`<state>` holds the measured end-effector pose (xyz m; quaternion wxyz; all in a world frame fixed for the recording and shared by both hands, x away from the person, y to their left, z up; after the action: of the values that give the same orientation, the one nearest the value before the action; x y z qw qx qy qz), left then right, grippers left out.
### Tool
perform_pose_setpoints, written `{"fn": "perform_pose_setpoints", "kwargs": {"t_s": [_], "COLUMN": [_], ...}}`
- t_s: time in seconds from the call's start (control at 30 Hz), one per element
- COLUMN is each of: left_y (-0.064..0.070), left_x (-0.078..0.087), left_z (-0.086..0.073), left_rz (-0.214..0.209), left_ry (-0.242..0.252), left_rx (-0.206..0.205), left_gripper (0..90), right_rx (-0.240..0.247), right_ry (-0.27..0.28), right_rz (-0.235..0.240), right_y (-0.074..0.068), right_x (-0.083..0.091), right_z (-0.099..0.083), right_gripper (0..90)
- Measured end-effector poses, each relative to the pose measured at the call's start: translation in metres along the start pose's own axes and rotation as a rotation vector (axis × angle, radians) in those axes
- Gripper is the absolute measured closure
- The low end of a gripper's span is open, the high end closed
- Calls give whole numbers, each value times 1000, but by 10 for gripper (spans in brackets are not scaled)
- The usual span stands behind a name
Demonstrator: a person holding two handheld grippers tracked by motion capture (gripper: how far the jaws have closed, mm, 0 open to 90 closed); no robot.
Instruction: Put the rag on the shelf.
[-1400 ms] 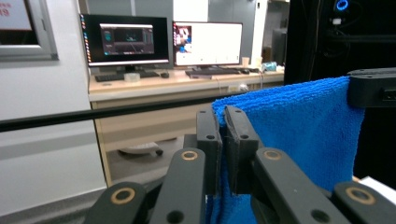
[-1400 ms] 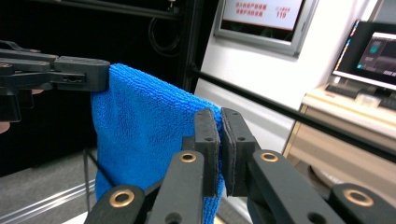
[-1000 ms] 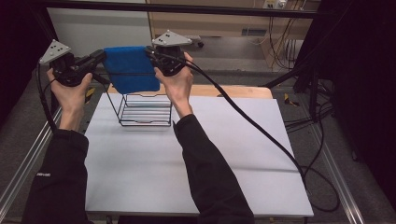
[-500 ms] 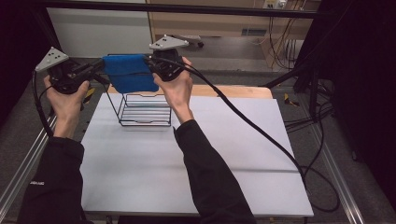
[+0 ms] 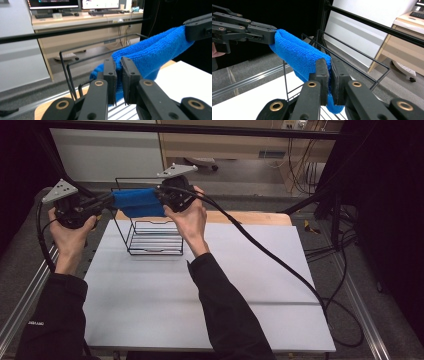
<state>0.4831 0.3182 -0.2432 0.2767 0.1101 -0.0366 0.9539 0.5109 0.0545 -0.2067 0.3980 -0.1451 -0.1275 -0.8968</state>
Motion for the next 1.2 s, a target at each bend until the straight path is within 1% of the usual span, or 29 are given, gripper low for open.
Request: {"fn": "perform_pose_setpoints", "kwargs": {"t_s": [0.13,0.2,0.3,0.4,0.43,0.53,0.57,0.63,0.73,0.8,0.9,1.0,1.13,1.2], "left_y": [-1,-2,-3,-4,-4,-2,-1,1,4,5,6,6,7,7], "left_x": [3,4,8,15,17,20,19,13,3,-1,-5,-8,-11,-11], "left_z": [-4,-5,-2,7,11,21,23,24,21,17,12,8,3,0], "left_rz": [-18,-17,-28,-39,-37,-30,-22,-12,-26,-39,-52,-56,-58,-58], "left_ry": [-25,-39,-48,-23,-15,-7,-14,-54,-118,-145,-165,-185,-206,-212], "left_rx": [23,28,44,65,68,72,64,56,61,59,57,47,37,33], "left_gripper": [820,813,777,731,722,741,762,807,873,897,898,899,900,900], "right_rx": [4,3,7,8,8,11,14,15,21,24,16,2,20,21], "right_ry": [-12,-18,-18,-20,-20,-24,-24,-26,-26,-30,-31,-32,-38,-42], "right_rz": [8,11,12,14,15,18,17,19,20,24,33,49,56,60], "right_y": [-2,-2,-3,-4,-5,-6,-7,-8,-8,-8,-6,-3,-4,-4], "right_x": [-1,-2,-2,-2,-2,-2,-3,-3,-2,-2,-2,-3,-3,-2], "right_z": [-2,-3,-3,-3,-4,-4,-5,-5,-5,-6,-9,-14,-16,-16], "right_gripper": [858,858,858,857,858,857,857,857,855,854,851,847,835,806]}}
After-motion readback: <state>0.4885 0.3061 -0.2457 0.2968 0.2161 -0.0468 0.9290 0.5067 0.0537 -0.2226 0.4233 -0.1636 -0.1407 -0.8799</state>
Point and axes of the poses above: each handheld gripper's, and its own axes: x roughly backward along the jaws, z roughly out of its top, y roughly to its right, the point moved 2 cm from there along -x, roughly forward along the jaws, and after that the axes turned 1 degree about -y, right-handed, at the moved point
